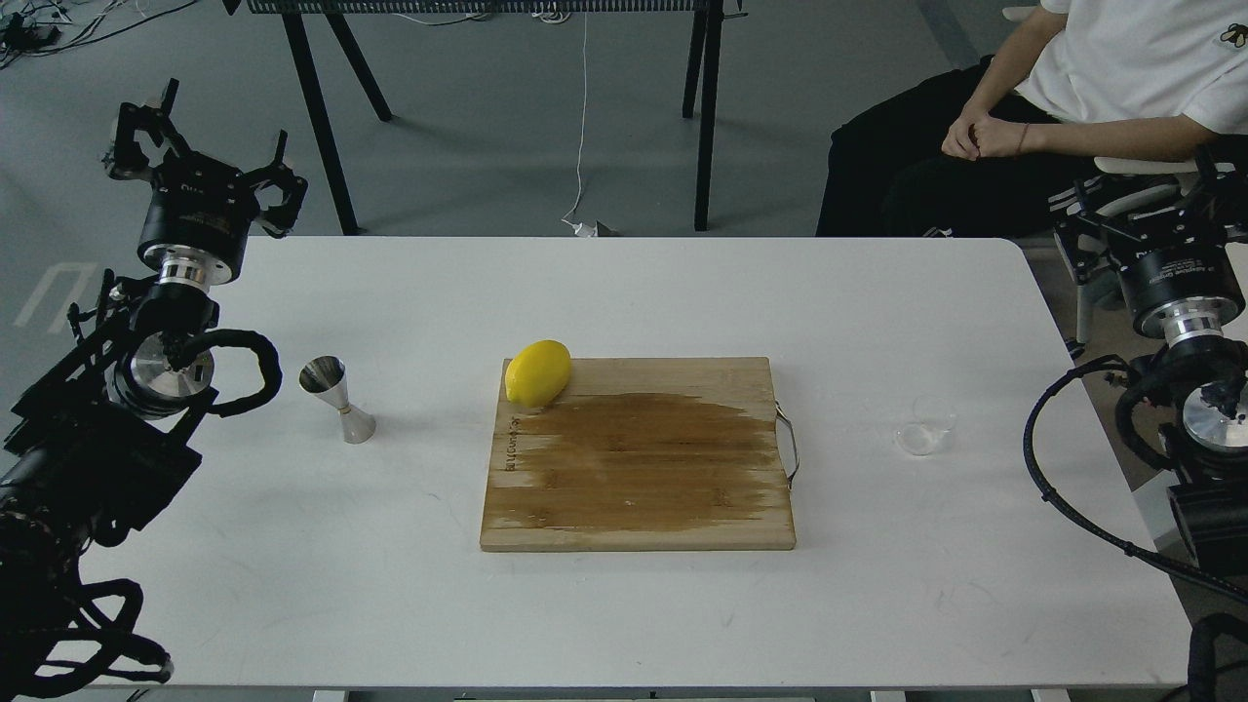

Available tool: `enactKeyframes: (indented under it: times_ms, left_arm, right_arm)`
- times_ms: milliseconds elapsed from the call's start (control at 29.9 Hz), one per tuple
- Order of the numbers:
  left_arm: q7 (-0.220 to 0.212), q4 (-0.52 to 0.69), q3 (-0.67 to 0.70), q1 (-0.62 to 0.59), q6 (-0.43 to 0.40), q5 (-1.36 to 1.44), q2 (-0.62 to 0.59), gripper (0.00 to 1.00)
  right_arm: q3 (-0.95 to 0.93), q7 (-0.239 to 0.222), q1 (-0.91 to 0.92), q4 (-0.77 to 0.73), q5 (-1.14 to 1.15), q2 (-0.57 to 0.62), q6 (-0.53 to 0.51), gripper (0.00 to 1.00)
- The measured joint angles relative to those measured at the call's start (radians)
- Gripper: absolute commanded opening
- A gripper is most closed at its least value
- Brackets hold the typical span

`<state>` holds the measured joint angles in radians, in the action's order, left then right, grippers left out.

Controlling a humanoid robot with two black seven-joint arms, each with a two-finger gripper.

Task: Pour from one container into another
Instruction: 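Move the left gripper toward the metal jigger on the table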

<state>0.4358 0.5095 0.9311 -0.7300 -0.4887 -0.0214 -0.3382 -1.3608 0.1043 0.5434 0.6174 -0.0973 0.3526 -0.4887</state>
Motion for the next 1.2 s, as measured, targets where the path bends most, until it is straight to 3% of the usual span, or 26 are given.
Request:
enactKeyframes:
  times_ms: [368,736,1004,1104,1204]
  left_arm:
    - [-0.007,0.039,-0.031,0.039,0.000,-0.001,-0.046,1.00]
    - [-0.021,0.499,-0.176,0.187,0.006,0.148,-0.376,0.98]
    - [-0.005,0.916,-0.174,0.334,0.160,0.521,-0.573,0.96]
    - [-0.005,1.048,-0.186,0.418,0.277,0.696,-0.644,0.96]
    - [-0.015,1.105,-0.224,0.493,0.426,0.906,-0.671,0.96]
  right_arm:
    - [-0.001,0.000,-0.008,0.011,-0.002,-0.001,0.000,1.00]
    - [-0.005,0.000,-0.042,0.019,-0.005,-0.001,0.000,1.00]
    - [-0.008,0.000,-0.049,0.019,-0.005,0.000,0.000,1.00]
    - [-0.009,0.000,-0.051,0.017,-0.005,0.002,0.000,1.00]
    - [-0.009,0.000,-0.051,0.013,-0.005,0.004,0.000,1.00]
